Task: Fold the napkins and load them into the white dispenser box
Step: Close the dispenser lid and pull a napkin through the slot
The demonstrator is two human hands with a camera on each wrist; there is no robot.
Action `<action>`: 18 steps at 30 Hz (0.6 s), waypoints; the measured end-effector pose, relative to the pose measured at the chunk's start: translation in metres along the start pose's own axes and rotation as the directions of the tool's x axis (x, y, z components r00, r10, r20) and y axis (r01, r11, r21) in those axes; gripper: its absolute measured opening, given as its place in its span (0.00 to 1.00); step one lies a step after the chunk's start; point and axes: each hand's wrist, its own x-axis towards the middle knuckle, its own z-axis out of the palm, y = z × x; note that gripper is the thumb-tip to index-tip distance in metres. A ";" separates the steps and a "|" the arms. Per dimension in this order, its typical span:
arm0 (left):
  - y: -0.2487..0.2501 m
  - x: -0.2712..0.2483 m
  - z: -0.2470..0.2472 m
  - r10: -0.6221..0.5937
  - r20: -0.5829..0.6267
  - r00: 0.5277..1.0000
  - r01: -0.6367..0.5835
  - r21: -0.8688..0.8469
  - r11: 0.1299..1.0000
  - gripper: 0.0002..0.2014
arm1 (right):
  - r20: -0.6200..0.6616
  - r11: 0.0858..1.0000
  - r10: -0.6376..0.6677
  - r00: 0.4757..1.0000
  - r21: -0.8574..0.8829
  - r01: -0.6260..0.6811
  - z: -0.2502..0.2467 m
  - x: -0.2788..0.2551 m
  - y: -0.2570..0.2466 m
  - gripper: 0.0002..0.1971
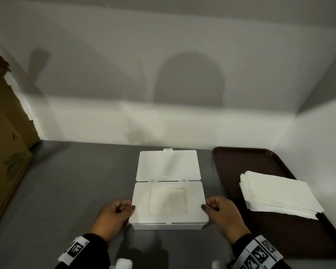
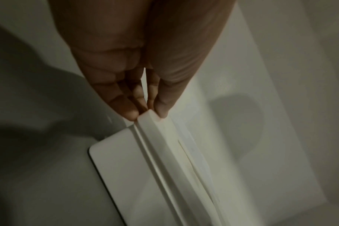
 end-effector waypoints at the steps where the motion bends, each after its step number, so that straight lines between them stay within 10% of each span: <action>1: 0.000 -0.001 0.001 0.009 -0.012 1.000 -0.008 0.017 1.000 0.05 | -0.007 1.000 0.002 1.000 -0.003 -0.002 0.001 -0.002 0.000 0.04; 10: 0.002 -0.005 0.009 0.079 -0.100 0.992 -0.065 0.139 0.988 0.04 | 0.050 0.995 0.029 0.998 -0.097 -0.024 0.005 -0.006 0.002 0.04; 18: -0.002 -0.004 0.009 0.074 -0.109 0.991 -0.050 0.210 0.977 0.03 | 0.293 0.946 0.245 0.924 0.135 -0.294 -0.002 -0.009 -0.007 0.09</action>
